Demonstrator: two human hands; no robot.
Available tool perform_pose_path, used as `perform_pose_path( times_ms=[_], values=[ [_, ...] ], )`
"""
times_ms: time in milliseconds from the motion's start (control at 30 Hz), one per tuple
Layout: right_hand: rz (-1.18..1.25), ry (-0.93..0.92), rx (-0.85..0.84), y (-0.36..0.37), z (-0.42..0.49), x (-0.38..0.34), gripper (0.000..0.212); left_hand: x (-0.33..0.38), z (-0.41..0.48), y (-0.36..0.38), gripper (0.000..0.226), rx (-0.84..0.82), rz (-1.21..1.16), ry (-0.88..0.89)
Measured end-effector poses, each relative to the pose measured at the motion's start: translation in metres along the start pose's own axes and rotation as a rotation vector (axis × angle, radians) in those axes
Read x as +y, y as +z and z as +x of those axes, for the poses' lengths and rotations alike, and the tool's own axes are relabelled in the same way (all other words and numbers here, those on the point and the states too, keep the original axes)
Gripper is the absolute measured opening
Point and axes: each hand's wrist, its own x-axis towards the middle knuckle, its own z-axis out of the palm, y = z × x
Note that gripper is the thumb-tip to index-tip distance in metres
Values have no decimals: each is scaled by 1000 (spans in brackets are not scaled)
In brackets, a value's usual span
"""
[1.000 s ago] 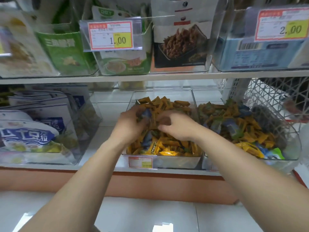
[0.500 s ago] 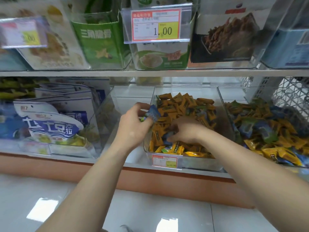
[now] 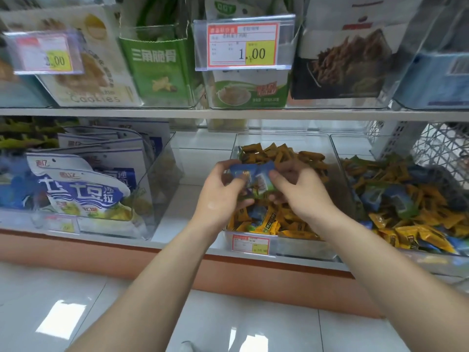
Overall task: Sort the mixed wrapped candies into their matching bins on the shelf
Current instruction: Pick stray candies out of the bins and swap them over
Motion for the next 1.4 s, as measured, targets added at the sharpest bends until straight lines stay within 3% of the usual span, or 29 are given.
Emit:
perform_pose_path(
  times_ms=[200, 400, 500, 567, 633, 800, 967, 1133, 1233, 1400],
  values=[
    [85, 12, 28, 20, -2, 2, 9, 0, 1, -21, 24, 191, 33, 72],
    [93, -68, 6, 24, -4, 2, 6, 4, 1, -6, 14, 90, -28, 24],
    [110, -48, -45, 22, 4, -3, 3, 5, 2, -5, 41, 9, 88, 68],
    [93, -6, -69, 18, 10, -2, 10, 6, 5, -13, 50, 40, 198, 97],
    [-175, -64, -73, 13, 17, 7, 12, 6, 8, -25, 50, 87, 280, 113],
    [-912, -55, -432, 10, 28, 33, 39, 3, 11, -45, 43, 127, 363, 148],
    [-1125, -43, -542, 14, 41, 33, 69, 0, 10, -53, 43, 76, 391, 146],
    [-1099, 29, -548, 17, 44, 35, 58, -2, 11, -55, 51, 55, 391, 129],
    [-1099, -16, -546, 13, 44, 32, 57, -2, 11, -54, 52, 46, 381, 125],
    [-787, 6, -453, -3, 48, 30, 20, -1, 10, -54, 52, 55, 363, 117]
  ],
)
